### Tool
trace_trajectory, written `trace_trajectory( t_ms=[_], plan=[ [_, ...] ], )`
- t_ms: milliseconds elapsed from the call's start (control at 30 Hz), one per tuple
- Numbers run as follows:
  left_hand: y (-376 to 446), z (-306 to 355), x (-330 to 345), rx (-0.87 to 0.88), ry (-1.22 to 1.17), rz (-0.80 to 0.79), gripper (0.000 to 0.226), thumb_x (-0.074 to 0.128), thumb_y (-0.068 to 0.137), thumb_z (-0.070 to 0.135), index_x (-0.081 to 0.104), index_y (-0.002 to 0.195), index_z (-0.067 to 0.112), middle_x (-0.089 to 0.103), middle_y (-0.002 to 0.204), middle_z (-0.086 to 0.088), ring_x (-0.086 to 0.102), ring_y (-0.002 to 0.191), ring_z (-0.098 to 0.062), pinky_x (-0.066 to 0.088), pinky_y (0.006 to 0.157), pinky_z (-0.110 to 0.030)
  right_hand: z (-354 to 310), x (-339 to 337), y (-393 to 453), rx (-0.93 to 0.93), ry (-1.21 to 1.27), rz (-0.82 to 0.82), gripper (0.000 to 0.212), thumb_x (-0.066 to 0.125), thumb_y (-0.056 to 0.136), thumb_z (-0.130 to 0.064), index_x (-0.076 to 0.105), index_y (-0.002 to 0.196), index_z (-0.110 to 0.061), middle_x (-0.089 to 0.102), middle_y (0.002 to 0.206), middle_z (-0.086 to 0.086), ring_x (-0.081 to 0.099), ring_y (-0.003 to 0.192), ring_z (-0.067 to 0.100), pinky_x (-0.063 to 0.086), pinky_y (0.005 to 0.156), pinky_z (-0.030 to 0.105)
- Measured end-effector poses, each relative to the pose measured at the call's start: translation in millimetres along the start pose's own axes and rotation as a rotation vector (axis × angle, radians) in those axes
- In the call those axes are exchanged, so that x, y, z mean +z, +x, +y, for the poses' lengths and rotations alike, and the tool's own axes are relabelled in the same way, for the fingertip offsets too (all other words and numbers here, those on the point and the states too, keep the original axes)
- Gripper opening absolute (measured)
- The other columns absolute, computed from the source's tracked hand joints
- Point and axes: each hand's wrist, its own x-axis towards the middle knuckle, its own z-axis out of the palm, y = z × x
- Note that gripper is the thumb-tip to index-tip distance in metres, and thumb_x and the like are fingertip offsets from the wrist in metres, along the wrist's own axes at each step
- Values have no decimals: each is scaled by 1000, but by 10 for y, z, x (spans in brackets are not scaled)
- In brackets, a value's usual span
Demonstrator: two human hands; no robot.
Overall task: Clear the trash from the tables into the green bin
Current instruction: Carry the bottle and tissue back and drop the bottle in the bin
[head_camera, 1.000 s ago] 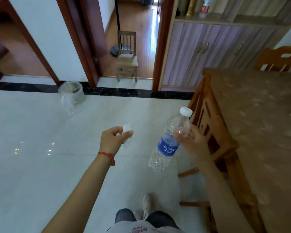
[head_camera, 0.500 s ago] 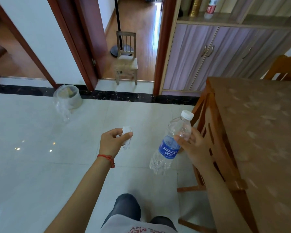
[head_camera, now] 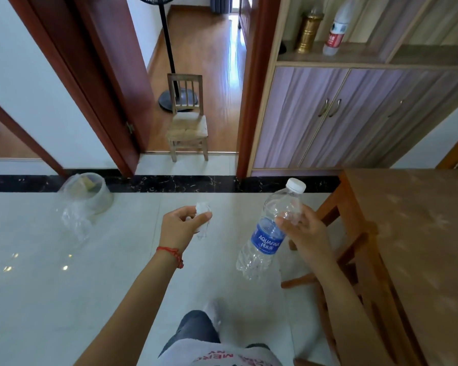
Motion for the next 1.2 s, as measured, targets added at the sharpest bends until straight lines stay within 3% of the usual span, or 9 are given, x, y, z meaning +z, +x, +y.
trace_trajectory(
  t_ms=[133,267,433,567,833,933,1067,1133,1200],
  plan=[
    [705,252,92,-1,-6,-14,8,74,73,10,67,71,15,64,81,-15,57,75,-24,53,70,-32,-141,125,627,35,52,21,44,64,83,-16,48,123,-8,54,107,-1,51,79,-3,41,51,-1],
    [1250,390,325,-13,16,-53,9,73,73,12,66,68,14,61,80,-16,56,75,-24,52,65,-27,-198,164,1188,63,61,42,43,66,82,-15,49,122,-9,58,110,2,56,84,2,46,57,4],
    [2027,579,733,-12,52,-96,18,73,73,13,62,66,0,53,75,-14,50,71,-24,48,66,-31,-241,113,2055,69,64,79,47,68,81,-17,50,123,-8,62,115,6,60,100,19,48,72,19],
    [2640,806,1128,-8,48,-99,16,74,73,12,63,63,8,52,73,-13,49,71,-23,47,68,-34,-324,39,2785,69,120,67,47,68,80,-12,49,123,-9,61,110,5,60,93,14,49,64,12],
    [3581,1353,1885,0,41,-139,16,75,72,11,62,66,17,58,70,-1,56,66,-14,50,65,-24,-571,-259,3958,83,211,78,33,69,77,-7,57,107,-15,66,95,-3,63,85,6,49,61,11],
    [3920,1454,2089,50,92,-173,11,75,72,12,66,67,12,55,63,-2,51,58,-9,44,53,-11,-622,-325,4278,82,203,98,27,69,78,-9,58,94,-28,66,91,-9,63,83,3,49,62,12],
    [4344,1562,2346,38,114,-240,8,78,69,18,72,70,13,64,73,-12,58,68,-20,48,67,-31,-648,-380,4622,78,172,130,27,68,79,-13,56,101,-25,64,93,-12,63,83,2,47,57,8],
    [4560,1629,2490,26,126,-284,12,79,63,25,73,68,16,64,75,-13,59,71,-24,49,71,-35,-646,-407,4788,73,176,151,25,68,80,-12,57,97,-27,65,91,-13,65,77,-3,47,57,8],
    [4783,1705,2640,40,160,-339,20,77,66,23,69,71,5,58,73,-13,53,71,-23,45,69,-34,-657,-413,4949,79,206,179,27,68,79,-10,57,94,-30,65,90,-12,66,76,-4,48,58,10]
  ],
)
